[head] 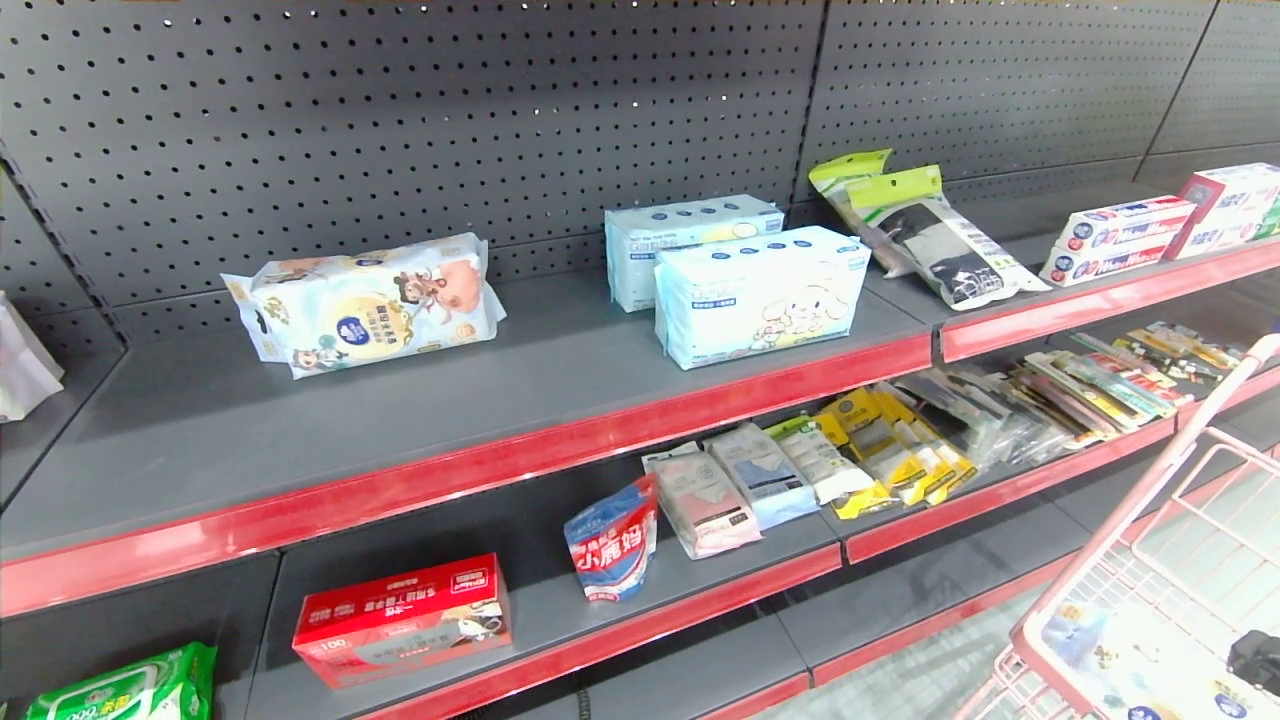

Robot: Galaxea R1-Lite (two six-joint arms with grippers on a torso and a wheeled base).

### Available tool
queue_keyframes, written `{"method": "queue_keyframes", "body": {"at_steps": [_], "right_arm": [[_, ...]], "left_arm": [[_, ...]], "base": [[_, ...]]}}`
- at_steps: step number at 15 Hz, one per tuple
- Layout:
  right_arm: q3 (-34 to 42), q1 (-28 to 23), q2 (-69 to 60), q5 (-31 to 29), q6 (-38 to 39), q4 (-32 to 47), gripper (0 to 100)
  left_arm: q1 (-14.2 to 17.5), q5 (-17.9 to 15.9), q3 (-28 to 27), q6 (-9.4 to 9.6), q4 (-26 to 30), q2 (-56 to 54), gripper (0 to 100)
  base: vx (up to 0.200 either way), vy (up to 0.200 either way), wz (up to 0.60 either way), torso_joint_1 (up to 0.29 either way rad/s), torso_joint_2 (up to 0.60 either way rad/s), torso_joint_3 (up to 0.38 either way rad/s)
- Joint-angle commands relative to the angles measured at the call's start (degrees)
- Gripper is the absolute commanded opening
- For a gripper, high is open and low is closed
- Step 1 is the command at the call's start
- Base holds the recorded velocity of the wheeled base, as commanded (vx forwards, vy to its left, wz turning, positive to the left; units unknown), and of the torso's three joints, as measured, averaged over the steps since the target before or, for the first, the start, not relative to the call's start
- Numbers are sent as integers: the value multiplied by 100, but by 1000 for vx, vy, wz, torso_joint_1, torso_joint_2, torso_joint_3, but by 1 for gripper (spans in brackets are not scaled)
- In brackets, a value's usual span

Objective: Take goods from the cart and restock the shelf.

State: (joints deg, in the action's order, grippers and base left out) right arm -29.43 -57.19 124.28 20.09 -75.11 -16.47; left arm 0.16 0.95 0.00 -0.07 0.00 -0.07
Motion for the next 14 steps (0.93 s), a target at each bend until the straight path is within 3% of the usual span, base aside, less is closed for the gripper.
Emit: {"method": "queue_keyframes", "body": {"at_steps": [1,8,14], "right_arm": [[-28,-11,-528,-5,75,170,0],[42,-11,-1829,-137,251,583,0],[25,-11,-3077,-75,1842,540,0]], "left_arm": [[2,2,0,-1,0,7,100],[2,2,0,-1,0,7,100],[2,2,0,-1,0,7,100]], "base": [[0,0,0,0,0,0],[0,0,0,0,0,0],[0,0,0,0,0,0]]}}
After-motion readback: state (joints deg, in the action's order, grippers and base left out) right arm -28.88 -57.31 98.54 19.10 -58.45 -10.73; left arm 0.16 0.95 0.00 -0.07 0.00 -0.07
